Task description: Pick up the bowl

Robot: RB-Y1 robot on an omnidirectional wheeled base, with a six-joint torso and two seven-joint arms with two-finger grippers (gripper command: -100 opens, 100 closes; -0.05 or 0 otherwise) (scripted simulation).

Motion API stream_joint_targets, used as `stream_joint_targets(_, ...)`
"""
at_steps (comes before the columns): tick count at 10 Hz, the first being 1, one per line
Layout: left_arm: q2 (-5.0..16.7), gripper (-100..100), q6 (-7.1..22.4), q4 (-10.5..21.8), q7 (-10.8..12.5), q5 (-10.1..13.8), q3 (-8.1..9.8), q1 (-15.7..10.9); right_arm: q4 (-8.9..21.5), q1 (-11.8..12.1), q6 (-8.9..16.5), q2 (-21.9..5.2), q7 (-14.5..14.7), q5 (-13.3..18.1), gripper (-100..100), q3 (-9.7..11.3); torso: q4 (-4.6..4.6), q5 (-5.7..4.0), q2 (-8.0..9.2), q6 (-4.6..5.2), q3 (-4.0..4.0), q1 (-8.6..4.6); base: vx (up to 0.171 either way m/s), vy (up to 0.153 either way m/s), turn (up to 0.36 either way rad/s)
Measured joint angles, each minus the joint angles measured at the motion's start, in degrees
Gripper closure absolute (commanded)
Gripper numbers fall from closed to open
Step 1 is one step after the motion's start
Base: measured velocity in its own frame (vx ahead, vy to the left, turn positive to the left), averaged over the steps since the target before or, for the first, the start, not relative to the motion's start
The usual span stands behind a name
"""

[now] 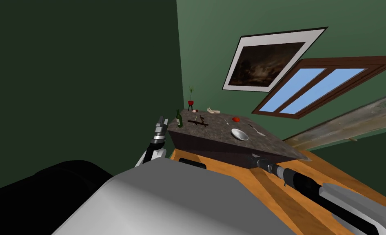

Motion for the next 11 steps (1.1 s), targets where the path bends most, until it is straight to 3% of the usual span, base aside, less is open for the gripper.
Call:
stream_joint_targets(3,0.0,0,0.0,0.0,0.0,0.0,0.0,0.0,4.0,-0.1,-1.3,-4.4,2.1,1.6,-100,1.0,-0.01,0.0,-0.04,-0.05,-0.02,-0.01,0.023,0.001,0.144)
stream_joint_targets(6,0.0,0,0.0,0.0,0.0,0.0,0.0,0.0,5.6,0.3,-1.3,-8.2,3.7,2.9,-100,1.8,-0.01,0.0,-0.05,0.0,-0.03,0.0,0.03,0.001,0.171)
stream_joint_targets(8,0.0,0,0.0,0.0,0.0,0.0,0.0,0.0,7.4,2.1,-2.0,-11.6,5.9,3.6,-100,1.6,-0.03,-0.01,-0.13,-0.08,-0.08,-0.04,0.051,-0.018,0.332)
stream_joint_targets(9,0.0,0,0.0,0.0,0.0,0.0,0.0,0.0,9.2,1.1,-2.5,-12.9,7.2,4.8,-100,3.2,-0.04,-0.03,-0.18,-0.04,-0.11,-0.08,0.043,-0.017,0.107)
stream_joint_targets(11,0.0,0,0.0,0.0,0.0,0.0,0.0,0.0,10.0,3.0,-2.8,-15.3,8.9,4.9,-100,2.7,-0.03,-0.01,-0.12,-0.04,-0.07,-0.02,0.043,-0.01,0.273)
